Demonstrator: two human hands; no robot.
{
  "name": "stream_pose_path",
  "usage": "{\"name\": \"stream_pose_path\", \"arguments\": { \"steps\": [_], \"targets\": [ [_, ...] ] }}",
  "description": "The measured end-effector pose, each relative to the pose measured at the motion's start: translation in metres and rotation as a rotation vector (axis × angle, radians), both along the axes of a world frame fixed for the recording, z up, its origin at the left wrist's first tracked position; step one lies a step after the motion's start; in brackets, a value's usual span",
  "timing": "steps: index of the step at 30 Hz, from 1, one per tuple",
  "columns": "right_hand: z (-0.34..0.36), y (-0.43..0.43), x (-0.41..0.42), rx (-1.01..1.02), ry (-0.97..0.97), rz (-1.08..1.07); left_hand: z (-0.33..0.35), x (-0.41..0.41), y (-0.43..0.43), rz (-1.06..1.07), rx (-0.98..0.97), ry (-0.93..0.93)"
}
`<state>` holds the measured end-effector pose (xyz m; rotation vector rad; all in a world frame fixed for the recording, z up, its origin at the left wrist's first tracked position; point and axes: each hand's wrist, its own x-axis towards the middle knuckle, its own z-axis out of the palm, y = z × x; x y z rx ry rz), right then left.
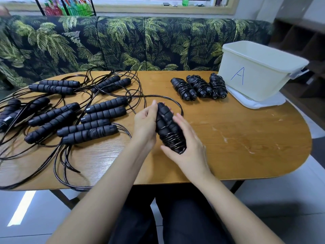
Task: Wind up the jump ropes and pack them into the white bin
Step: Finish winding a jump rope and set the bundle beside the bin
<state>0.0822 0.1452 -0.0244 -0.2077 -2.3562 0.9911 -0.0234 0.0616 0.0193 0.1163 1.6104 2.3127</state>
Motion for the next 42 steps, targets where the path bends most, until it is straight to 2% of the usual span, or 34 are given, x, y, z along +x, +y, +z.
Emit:
{"name": "stream_pose_path", "arguments": {
  "steps": [2, 3, 5, 7, 15, 19, 21, 24, 27, 31, 34, 36, 42],
  "targets": [
    [0.005, 0.013, -0.005, -0.206, -0.154, 0.136, 0.005, -0.009, 0.0, -0.011, -0.033, 0.023],
    [0.009, 0.02, -0.008, -0.246, -0.226, 0.207, 0.006, -0.015, 0.001, -0.017, -0.04, 0.02],
    [0.012, 0.03, -0.013, -0.219, -0.323, 0.362, 0.009, -0.025, 0.003, -0.031, -0.047, 0.011],
    [0.012, 0.036, -0.017, -0.148, -0.324, 0.41, 0.011, -0.032, 0.007, -0.061, -0.066, 0.0],
    [-0.003, 0.034, -0.026, -0.115, -0.089, 0.252, 0.01, -0.042, 0.025, -0.077, -0.027, -0.027],
    [-0.01, 0.034, -0.029, -0.065, -0.055, 0.2, 0.011, -0.045, 0.027, -0.234, -0.144, -0.08],
    [-0.012, 0.035, -0.033, -0.046, -0.066, 0.147, 0.009, -0.046, 0.025, -0.318, -0.211, -0.051],
    [-0.016, 0.039, -0.038, -0.052, -0.073, 0.097, -0.005, -0.042, 0.02, -0.304, -0.179, 0.017],
    [-0.022, 0.042, -0.036, -0.158, -0.076, 0.119, -0.019, -0.042, 0.014, -0.267, -0.115, -0.035],
    [-0.028, 0.041, -0.042, -0.159, -0.085, 0.089, -0.022, -0.04, 0.022, -0.23, -0.128, -0.076],
    [-0.024, 0.049, -0.059, -0.153, -0.109, 0.047, -0.019, -0.042, 0.03, -0.343, -0.196, 0.0],
    [-0.013, 0.059, -0.073, -0.097, -0.14, 0.003, -0.014, -0.05, 0.034, -0.375, -0.21, -0.009],
    [0.02, 0.114, -0.118, 0.155, -0.356, 0.094, -0.002, -0.115, 0.063, -0.141, -0.272, -0.046]
  ]
}}
